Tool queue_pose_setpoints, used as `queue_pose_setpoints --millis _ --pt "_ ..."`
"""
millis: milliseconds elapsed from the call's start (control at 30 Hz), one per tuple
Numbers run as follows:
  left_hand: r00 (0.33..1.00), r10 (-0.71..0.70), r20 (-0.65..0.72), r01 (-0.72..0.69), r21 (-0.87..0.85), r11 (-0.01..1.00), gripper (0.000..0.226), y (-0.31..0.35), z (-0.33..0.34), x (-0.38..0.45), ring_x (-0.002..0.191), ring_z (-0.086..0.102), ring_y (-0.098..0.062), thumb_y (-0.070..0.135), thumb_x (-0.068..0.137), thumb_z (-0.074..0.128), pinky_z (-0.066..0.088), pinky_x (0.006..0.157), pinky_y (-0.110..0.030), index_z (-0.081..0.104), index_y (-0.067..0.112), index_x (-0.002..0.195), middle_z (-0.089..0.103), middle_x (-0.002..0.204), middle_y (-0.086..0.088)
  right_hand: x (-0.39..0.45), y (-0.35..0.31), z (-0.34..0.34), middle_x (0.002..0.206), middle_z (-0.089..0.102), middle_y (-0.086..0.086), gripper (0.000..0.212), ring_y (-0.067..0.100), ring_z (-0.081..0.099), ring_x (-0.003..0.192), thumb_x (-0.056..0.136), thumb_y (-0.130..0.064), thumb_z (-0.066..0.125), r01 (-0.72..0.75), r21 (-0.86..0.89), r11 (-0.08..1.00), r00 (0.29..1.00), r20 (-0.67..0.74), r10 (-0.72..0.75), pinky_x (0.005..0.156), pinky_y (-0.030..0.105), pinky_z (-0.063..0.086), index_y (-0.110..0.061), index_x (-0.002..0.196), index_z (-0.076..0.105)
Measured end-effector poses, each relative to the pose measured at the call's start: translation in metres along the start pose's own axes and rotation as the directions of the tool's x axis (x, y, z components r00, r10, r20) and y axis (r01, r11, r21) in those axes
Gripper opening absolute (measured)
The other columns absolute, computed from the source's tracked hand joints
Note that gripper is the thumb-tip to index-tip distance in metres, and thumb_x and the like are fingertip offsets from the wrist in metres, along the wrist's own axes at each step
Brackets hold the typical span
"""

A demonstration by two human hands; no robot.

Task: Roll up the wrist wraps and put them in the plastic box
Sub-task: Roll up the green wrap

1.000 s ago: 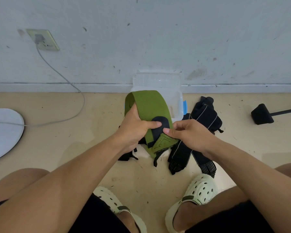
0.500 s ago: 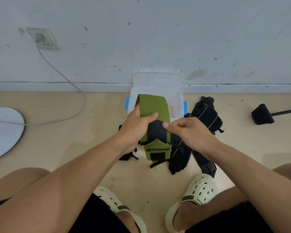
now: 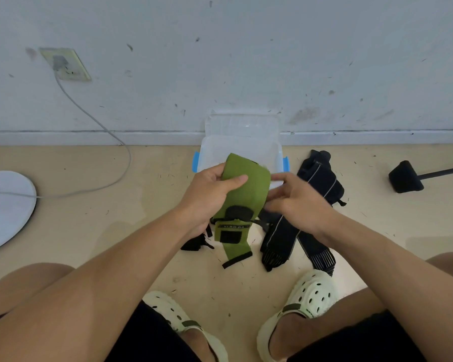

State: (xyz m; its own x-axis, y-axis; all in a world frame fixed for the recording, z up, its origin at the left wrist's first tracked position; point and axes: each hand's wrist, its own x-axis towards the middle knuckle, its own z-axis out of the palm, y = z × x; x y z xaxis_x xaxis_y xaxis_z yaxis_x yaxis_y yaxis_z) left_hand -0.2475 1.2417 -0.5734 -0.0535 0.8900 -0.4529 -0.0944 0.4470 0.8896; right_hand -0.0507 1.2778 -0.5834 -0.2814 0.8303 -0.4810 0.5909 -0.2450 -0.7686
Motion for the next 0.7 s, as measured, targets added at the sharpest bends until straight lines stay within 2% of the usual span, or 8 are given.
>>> queue_pose_setpoints --millis 67,133,200,300,367,500,600,700 --pt "1.000 0.012 0.000 -0.012 0.088 0.996 0.022 0.000 0.001 -0.001 0.105 0.076 -0.016 0.025 0.098 0.072 0.060 0.093 -0.034 0.076 0.024 0.119 0.081 0.108 0.006 0.002 -0.002 -0.011 0.110 0.073 -0.009 0.055 0.013 0.070 0.096 0.093 0.000 0.058 0.044 0.013 0.999 0.983 -0.177 -0.041 0.066 0.015 0.055 -0.032 0.137 0.054" --pt "0.999 0.023 0.026 -0.027 0.179 0.983 0.019 0.002 0.001 -0.004 0.100 0.077 -0.014 0.033 0.096 0.073 0.060 0.095 -0.038 0.078 0.025 0.113 0.081 0.105 0.006 0.002 -0.006 -0.016 0.120 0.069 -0.014 0.052 0.005 0.064 0.110 0.098 -0.005 0.056 0.105 -0.009 0.994 0.976 -0.190 -0.105 0.077 0.009 0.048 -0.037 0.139 0.056" --pt "0.996 0.032 0.081 -0.051 0.246 0.968 0.018 0.008 0.001 -0.009 0.098 0.077 -0.016 0.035 0.096 0.072 0.060 0.096 -0.038 0.081 0.024 0.107 0.081 0.102 0.004 -0.002 -0.009 -0.016 0.132 0.065 -0.018 0.037 -0.001 0.057 0.123 0.104 -0.024 0.056 0.153 -0.009 0.988 0.986 -0.067 -0.153 0.097 0.014 0.041 -0.043 0.136 0.061" --pt "0.980 0.041 0.196 -0.097 0.284 0.954 0.012 0.017 -0.003 -0.016 0.092 0.077 -0.017 0.020 0.096 0.071 0.059 0.088 -0.032 0.083 0.022 0.094 0.081 0.097 -0.002 -0.014 -0.017 -0.009 0.121 0.068 -0.029 0.030 -0.018 0.060 0.109 0.109 -0.044 0.042 0.102 0.074 0.992 0.979 0.169 -0.113 0.090 0.002 0.039 -0.042 0.118 0.070" --pt "0.974 0.054 0.220 -0.125 0.323 0.938 0.025 0.020 -0.004 -0.022 0.080 0.073 -0.015 0.013 0.094 0.071 0.057 0.081 -0.032 0.081 0.025 0.075 0.079 0.084 -0.001 -0.017 -0.019 -0.012 0.115 0.061 -0.033 0.039 -0.015 0.054 0.110 0.104 -0.061 0.037 0.057 0.004 0.998 0.978 0.201 -0.056 0.099 0.009 0.031 -0.042 0.108 0.071" --pt "0.995 0.098 0.017 -0.097 0.373 0.923 0.034 0.018 -0.005 -0.027 0.066 0.056 -0.016 0.015 0.089 0.068 0.044 0.070 -0.030 0.068 0.024 0.056 0.060 0.067 -0.004 -0.014 -0.016 -0.030 0.068 0.067 -0.024 0.058 0.000 0.064 0.079 0.089 -0.081 0.044 0.018 -0.113 0.993 0.990 0.139 -0.002 0.104 0.033 0.045 -0.036 0.064 0.072" --pt "0.971 0.120 -0.207 -0.037 0.365 0.930 0.020 0.017 -0.016 -0.025 0.070 0.041 -0.018 0.022 0.078 0.062 0.035 0.067 -0.031 0.058 0.022 0.059 0.046 0.072 -0.006 -0.014 -0.011 -0.045 0.087 0.080 -0.011 0.061 0.007 0.074 0.090 0.082 -0.083 0.055 0.009 -0.160 0.987 0.986 0.164 0.018 0.108 0.035 0.048 -0.029 0.085 0.083" --pt "0.966 0.059 -0.250 0.059 0.438 0.897 0.019 0.011 -0.024 -0.025 0.071 0.042 -0.018 0.007 0.083 0.056 0.036 0.062 -0.025 0.055 0.014 0.066 0.046 0.073 -0.007 -0.018 -0.008 -0.056 0.086 0.079 -0.012 0.055 0.006 0.072 0.087 0.078 -0.078 0.065 -0.011 -0.206 0.978 0.976 0.210 0.055 0.104 0.031 0.047 -0.028 0.087 0.084"
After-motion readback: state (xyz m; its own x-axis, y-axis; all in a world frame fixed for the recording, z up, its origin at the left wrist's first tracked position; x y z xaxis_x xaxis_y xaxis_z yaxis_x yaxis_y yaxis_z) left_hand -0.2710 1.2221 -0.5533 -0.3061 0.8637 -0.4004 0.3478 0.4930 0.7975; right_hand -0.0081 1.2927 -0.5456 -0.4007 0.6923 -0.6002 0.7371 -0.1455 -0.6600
